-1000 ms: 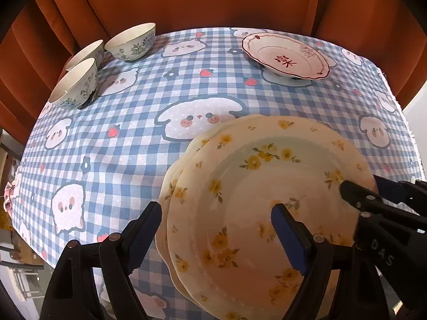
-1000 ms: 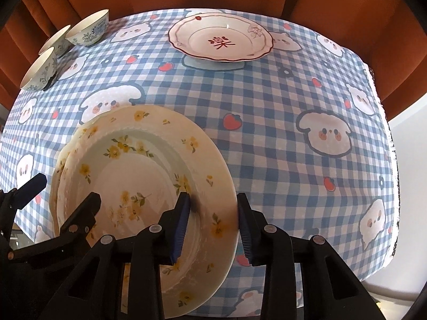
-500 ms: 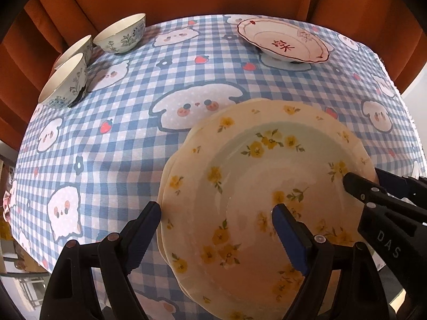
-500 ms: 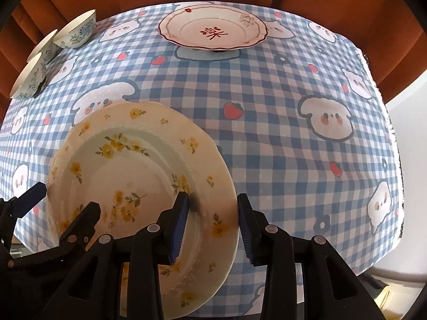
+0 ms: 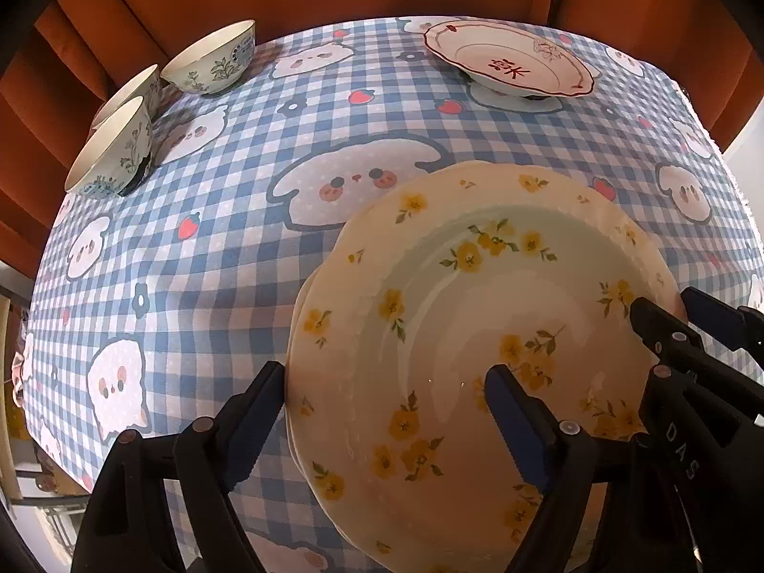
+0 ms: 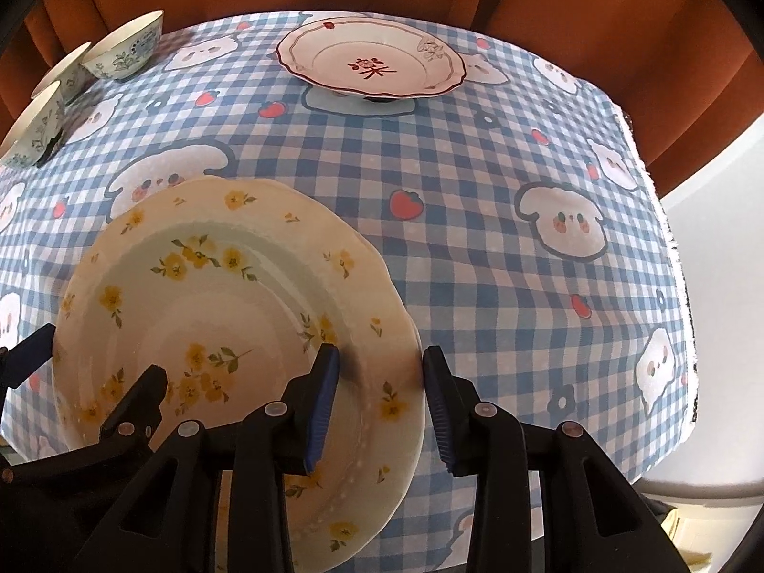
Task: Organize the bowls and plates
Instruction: 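Open both tools to release the stacked plates on the table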
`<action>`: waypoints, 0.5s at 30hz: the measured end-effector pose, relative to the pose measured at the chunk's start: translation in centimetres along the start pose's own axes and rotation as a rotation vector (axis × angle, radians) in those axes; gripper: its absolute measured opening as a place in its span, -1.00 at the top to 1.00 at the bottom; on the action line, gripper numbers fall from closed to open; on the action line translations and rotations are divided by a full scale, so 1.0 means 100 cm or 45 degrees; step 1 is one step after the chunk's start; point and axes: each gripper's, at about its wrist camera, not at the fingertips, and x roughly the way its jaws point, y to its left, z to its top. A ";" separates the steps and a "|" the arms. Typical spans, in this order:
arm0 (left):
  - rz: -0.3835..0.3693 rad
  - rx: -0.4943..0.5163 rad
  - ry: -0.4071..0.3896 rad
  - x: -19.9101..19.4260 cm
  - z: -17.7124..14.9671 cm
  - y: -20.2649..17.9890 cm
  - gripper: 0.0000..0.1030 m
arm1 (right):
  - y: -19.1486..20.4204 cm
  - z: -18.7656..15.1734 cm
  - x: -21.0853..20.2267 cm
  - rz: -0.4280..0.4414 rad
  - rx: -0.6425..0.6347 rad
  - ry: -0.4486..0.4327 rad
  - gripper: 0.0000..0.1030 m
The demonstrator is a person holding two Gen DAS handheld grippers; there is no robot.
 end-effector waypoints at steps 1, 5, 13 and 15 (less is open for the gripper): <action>0.003 0.001 -0.001 0.000 0.000 0.000 -0.63 | 0.001 -0.001 0.000 -0.010 -0.004 -0.009 0.23; 0.016 0.000 0.002 0.003 -0.001 -0.001 -0.60 | 0.005 -0.003 -0.002 -0.041 -0.019 -0.043 0.23; 0.034 -0.051 0.017 0.005 -0.003 0.001 -0.64 | 0.003 -0.006 -0.002 -0.002 -0.035 -0.068 0.12; 0.030 -0.055 0.011 0.001 -0.003 0.005 -0.64 | 0.001 -0.006 -0.003 -0.005 -0.029 -0.056 -0.03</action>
